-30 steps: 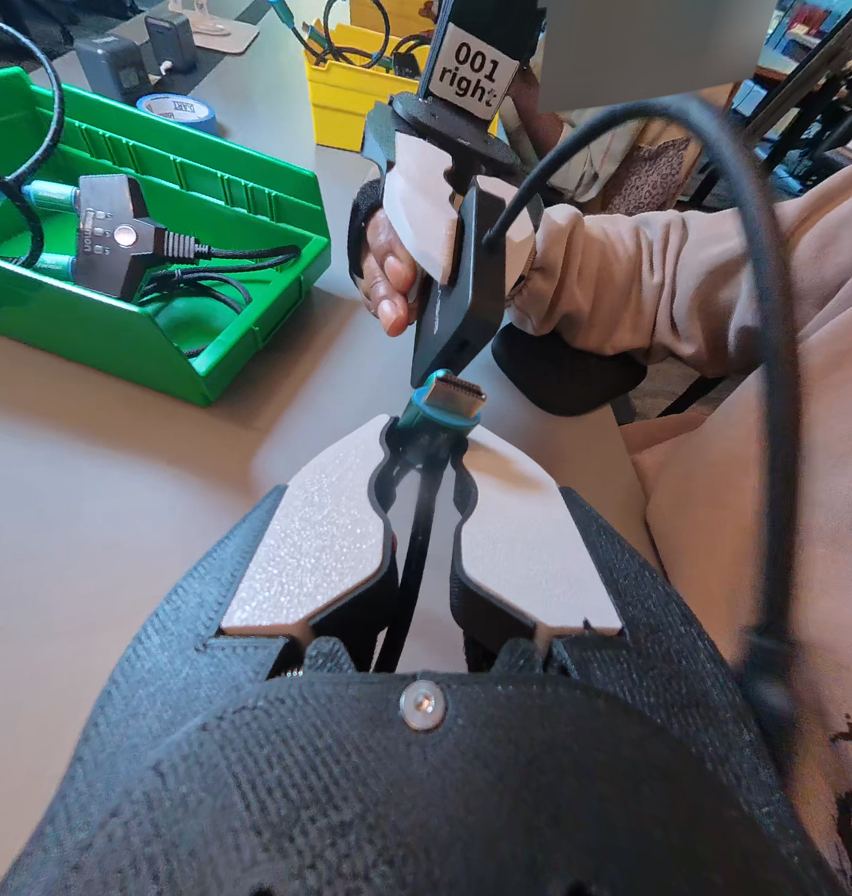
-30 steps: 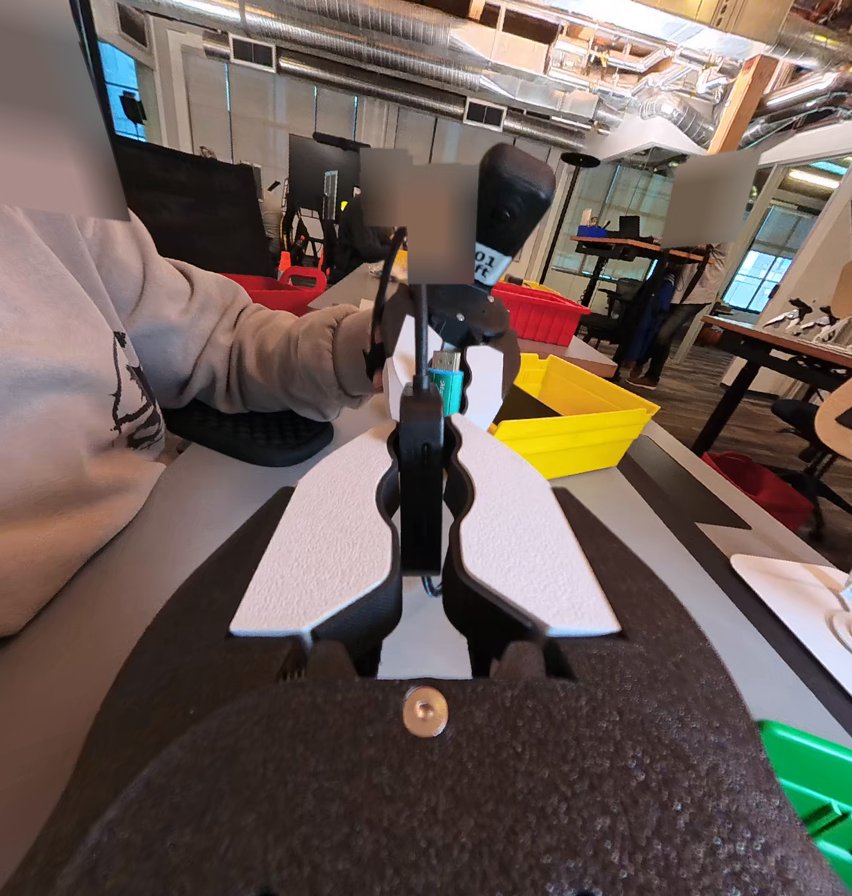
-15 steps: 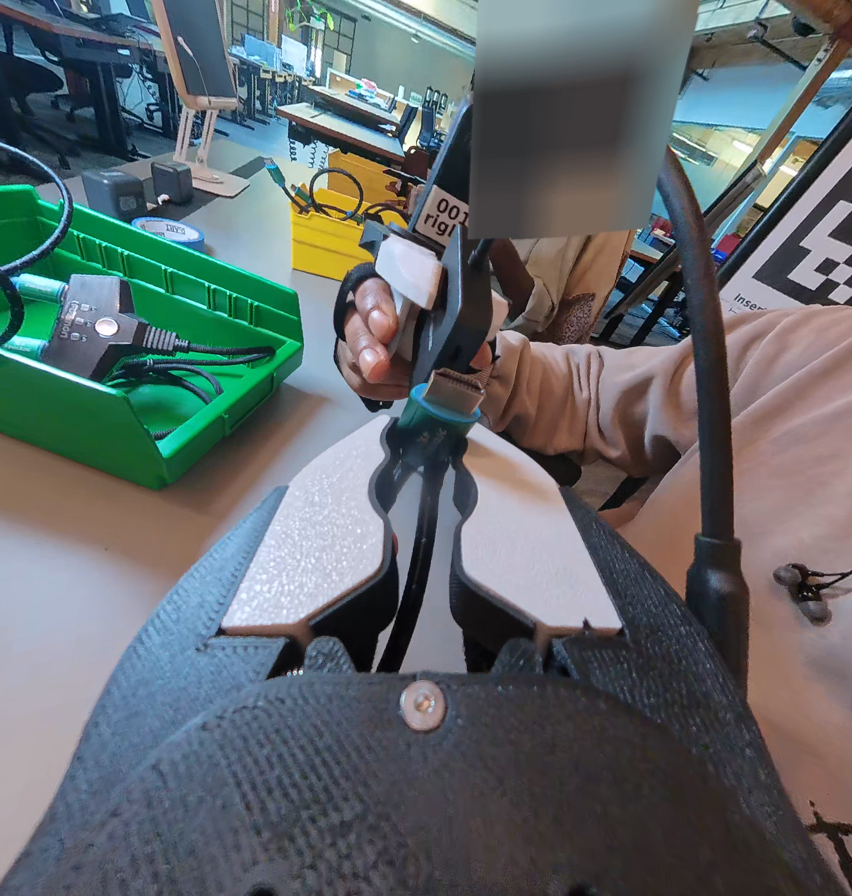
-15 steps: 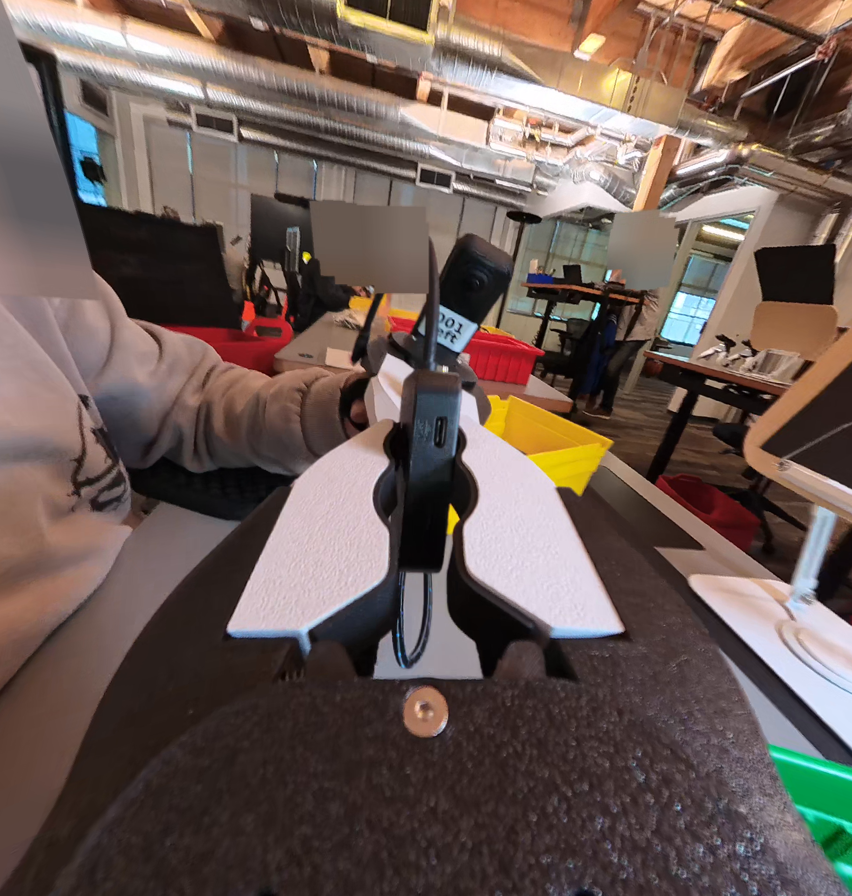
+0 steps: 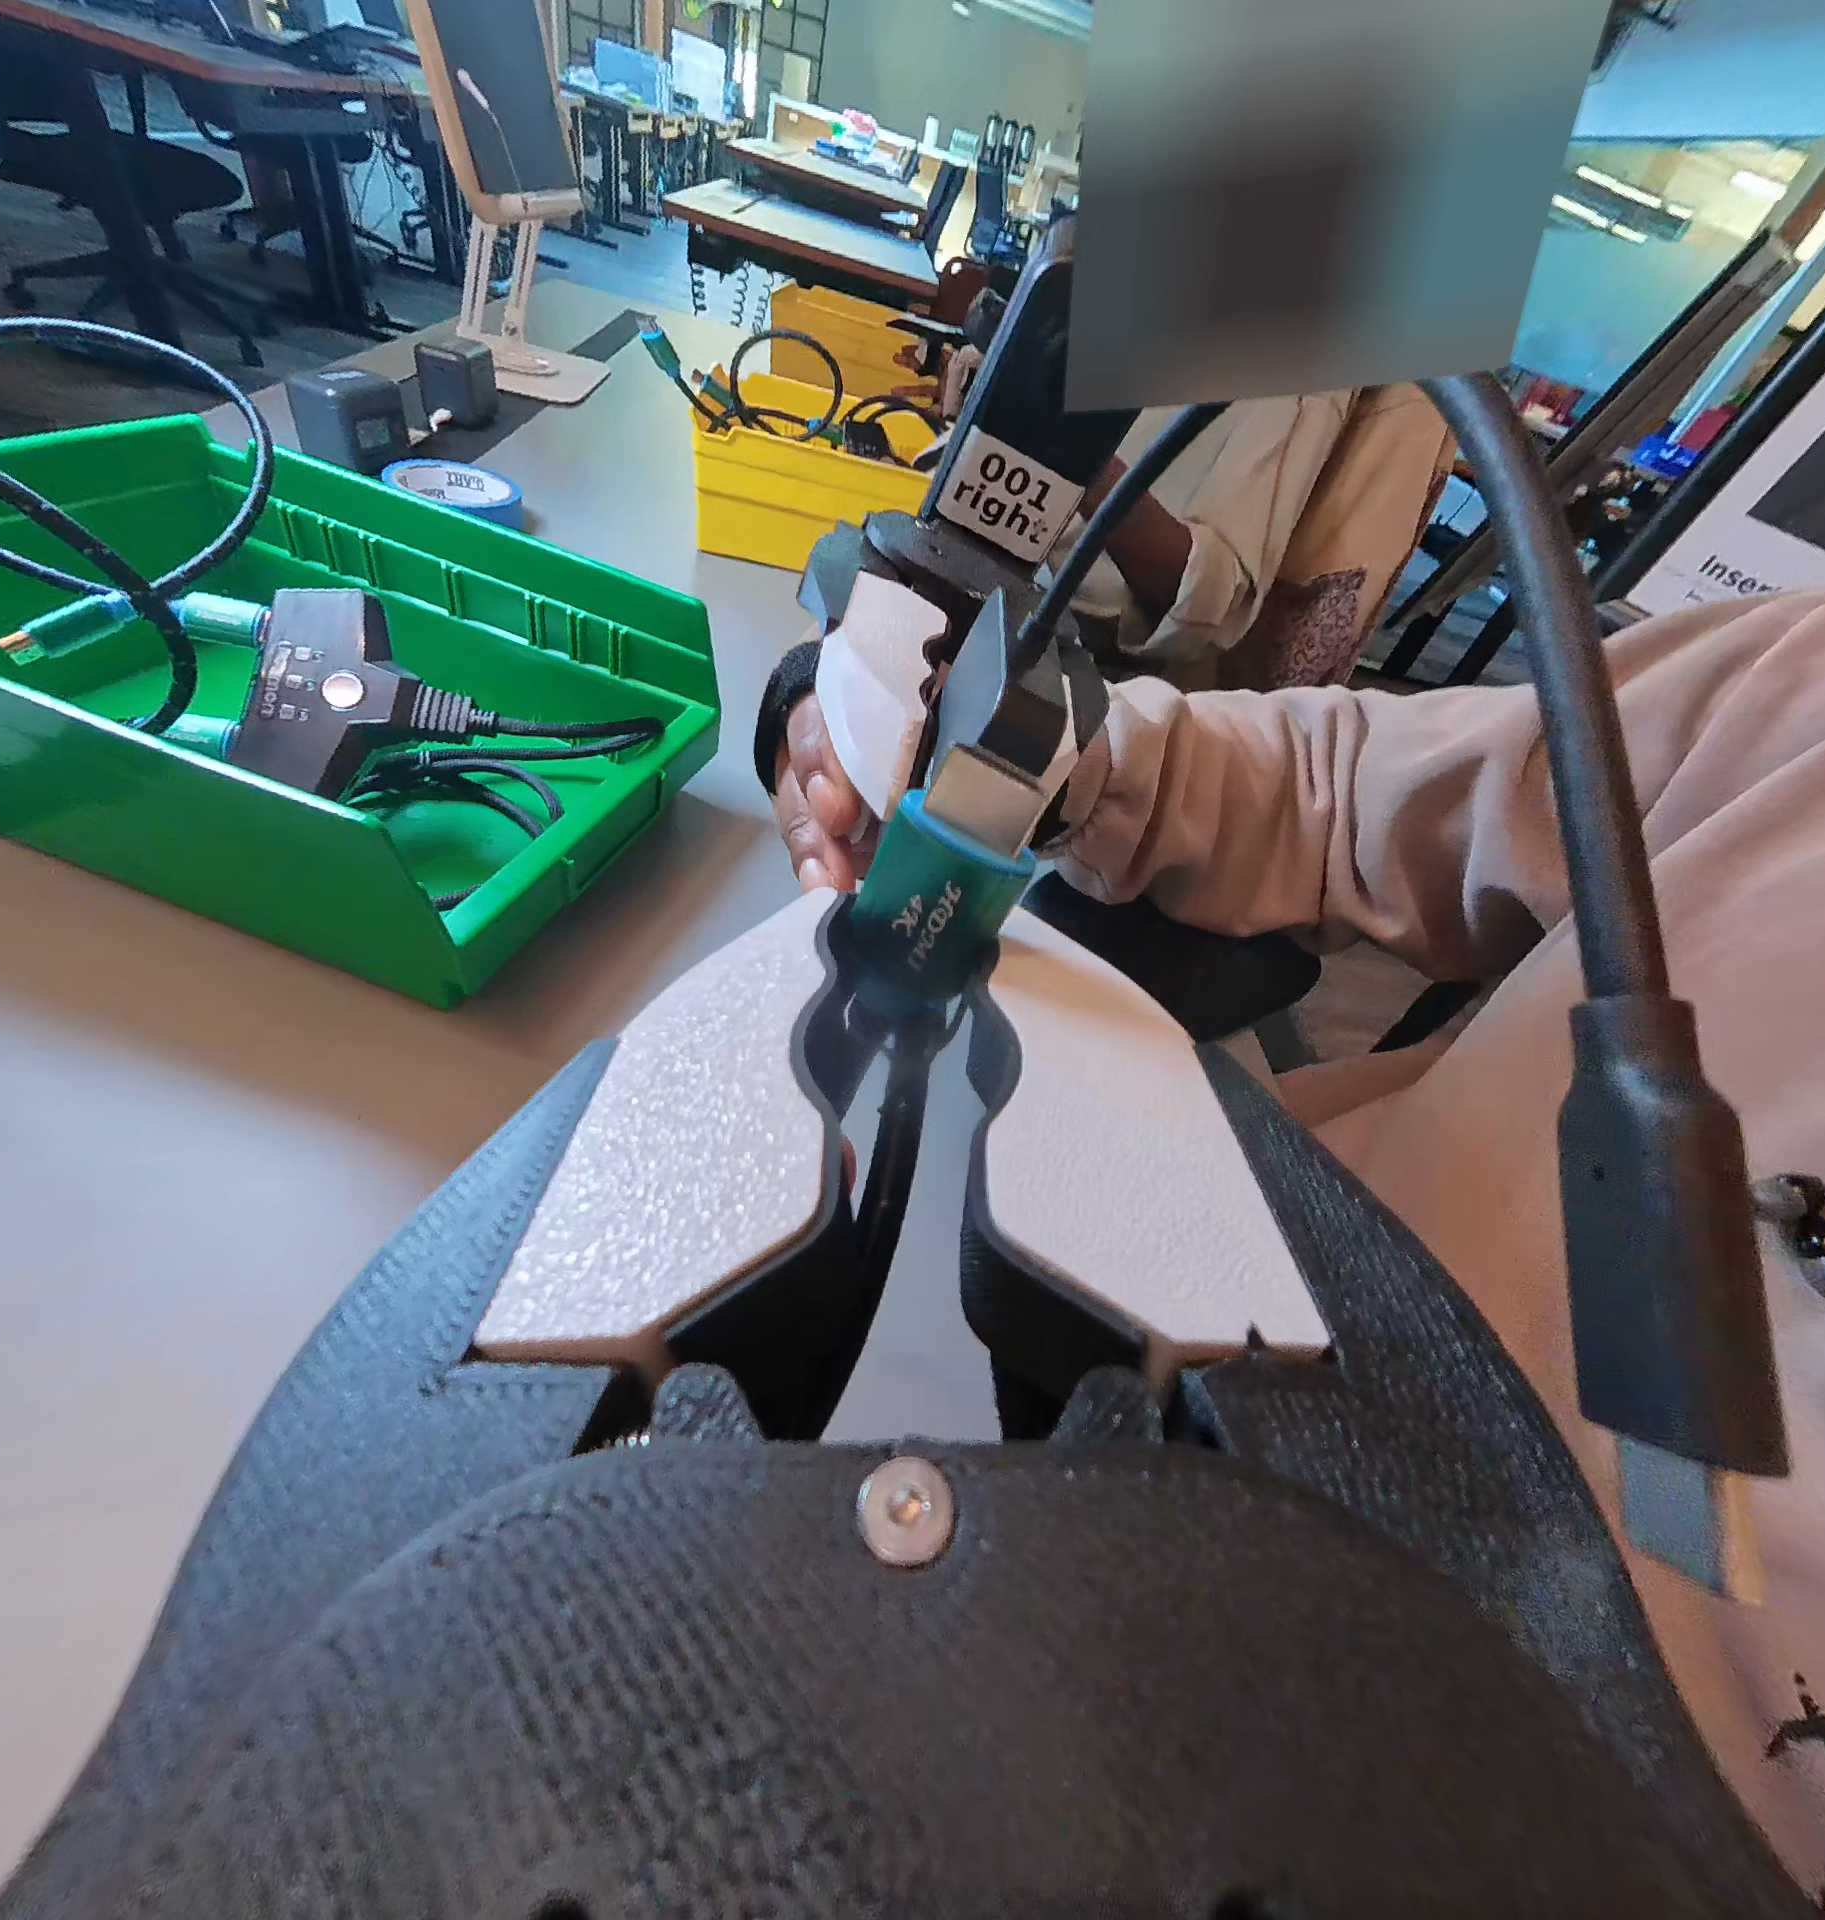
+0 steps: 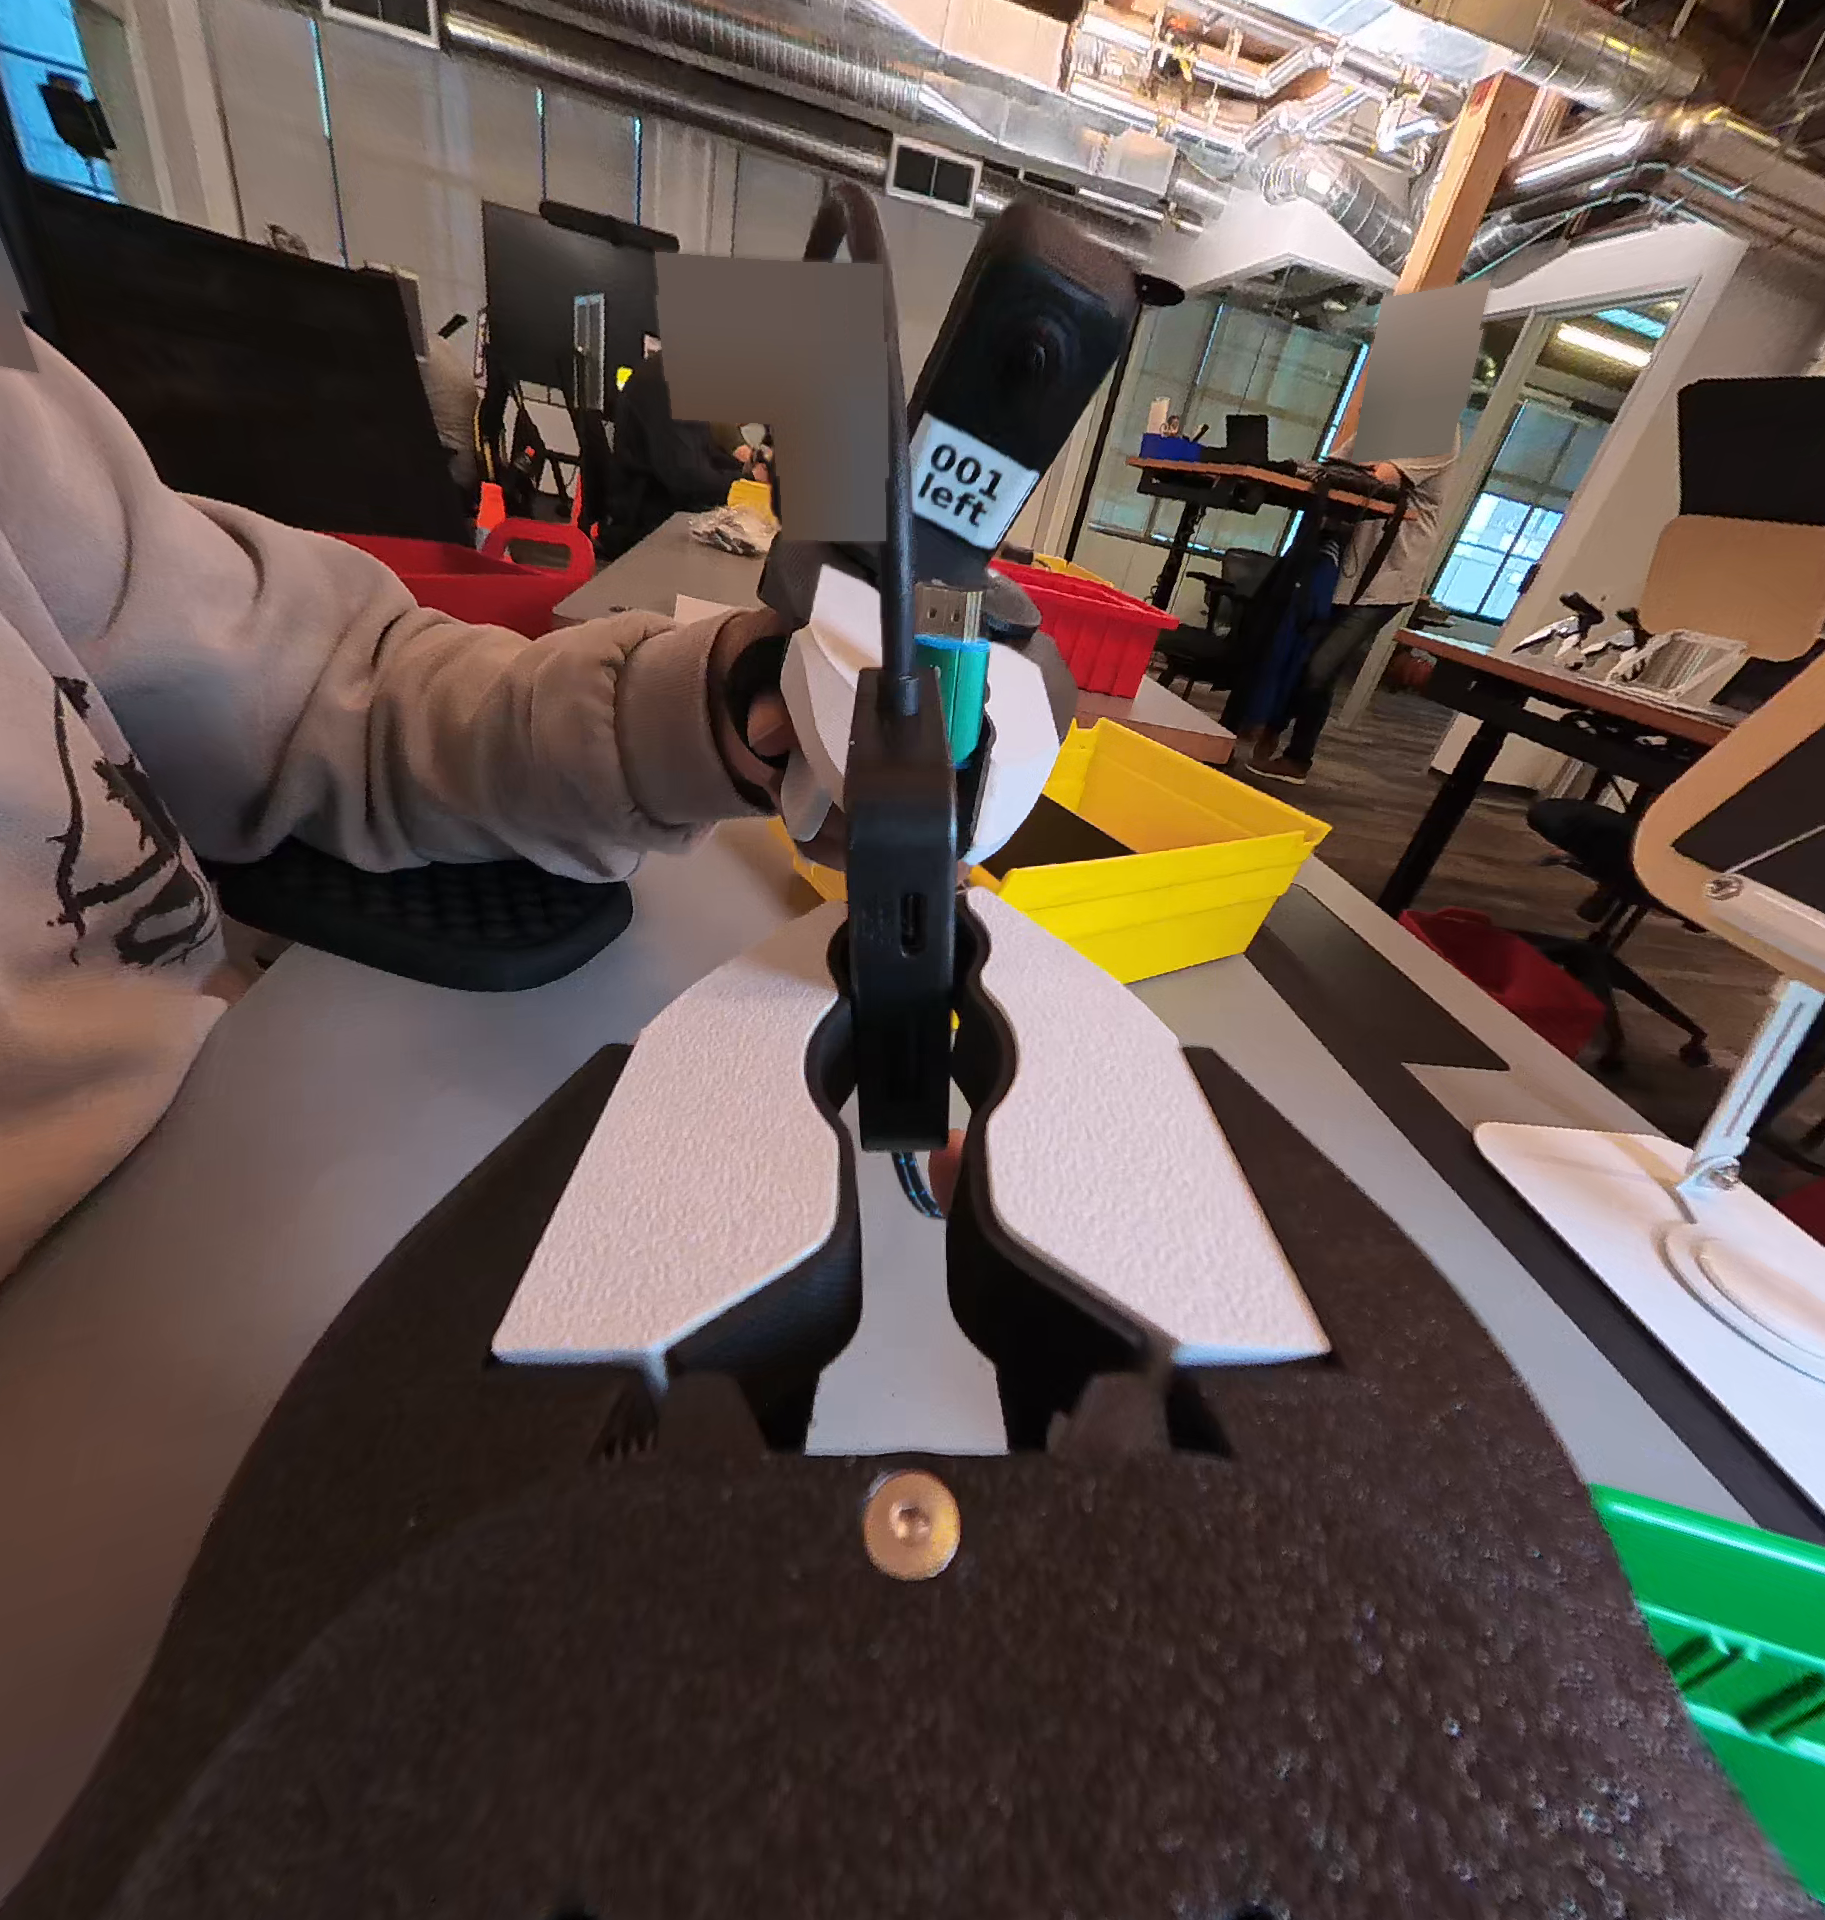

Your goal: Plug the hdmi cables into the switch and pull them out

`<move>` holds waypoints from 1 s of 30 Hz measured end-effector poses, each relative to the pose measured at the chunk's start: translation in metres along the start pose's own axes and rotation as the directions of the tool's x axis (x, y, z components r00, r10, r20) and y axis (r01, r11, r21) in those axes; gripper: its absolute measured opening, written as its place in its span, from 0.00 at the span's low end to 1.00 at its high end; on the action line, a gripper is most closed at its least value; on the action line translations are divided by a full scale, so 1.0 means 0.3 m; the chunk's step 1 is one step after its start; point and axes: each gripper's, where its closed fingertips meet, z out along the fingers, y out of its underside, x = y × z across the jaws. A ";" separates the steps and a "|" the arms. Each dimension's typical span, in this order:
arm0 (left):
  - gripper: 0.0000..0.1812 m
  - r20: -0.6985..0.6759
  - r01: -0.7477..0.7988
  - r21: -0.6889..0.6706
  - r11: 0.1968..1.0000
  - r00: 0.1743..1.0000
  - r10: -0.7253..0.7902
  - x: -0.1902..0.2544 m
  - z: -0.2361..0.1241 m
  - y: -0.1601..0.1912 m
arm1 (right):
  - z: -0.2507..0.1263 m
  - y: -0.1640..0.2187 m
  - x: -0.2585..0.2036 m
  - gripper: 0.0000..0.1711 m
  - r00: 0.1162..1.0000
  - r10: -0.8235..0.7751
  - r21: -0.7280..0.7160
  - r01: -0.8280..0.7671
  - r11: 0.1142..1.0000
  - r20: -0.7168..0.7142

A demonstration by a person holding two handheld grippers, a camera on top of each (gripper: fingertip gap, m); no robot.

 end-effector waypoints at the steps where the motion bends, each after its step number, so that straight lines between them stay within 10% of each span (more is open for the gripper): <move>1: 0.11 -0.001 -0.007 -0.013 1.000 1.000 0.007 0.001 -0.002 0.006 | 0.003 0.006 -0.003 0.08 1.000 -0.005 -0.012 0.005 1.000 0.004; 21: 0.12 0.297 -0.274 -0.457 0.847 0.850 0.435 -0.102 -0.003 0.111 | 0.010 0.140 0.045 0.08 0.836 -0.549 -0.640 0.418 0.645 -0.007; 30: 0.22 0.604 -0.500 0.034 0.865 0.700 0.381 -0.058 -0.282 -0.314 | -0.218 -0.147 0.335 0.08 0.636 -0.725 -0.762 0.323 0.561 -0.264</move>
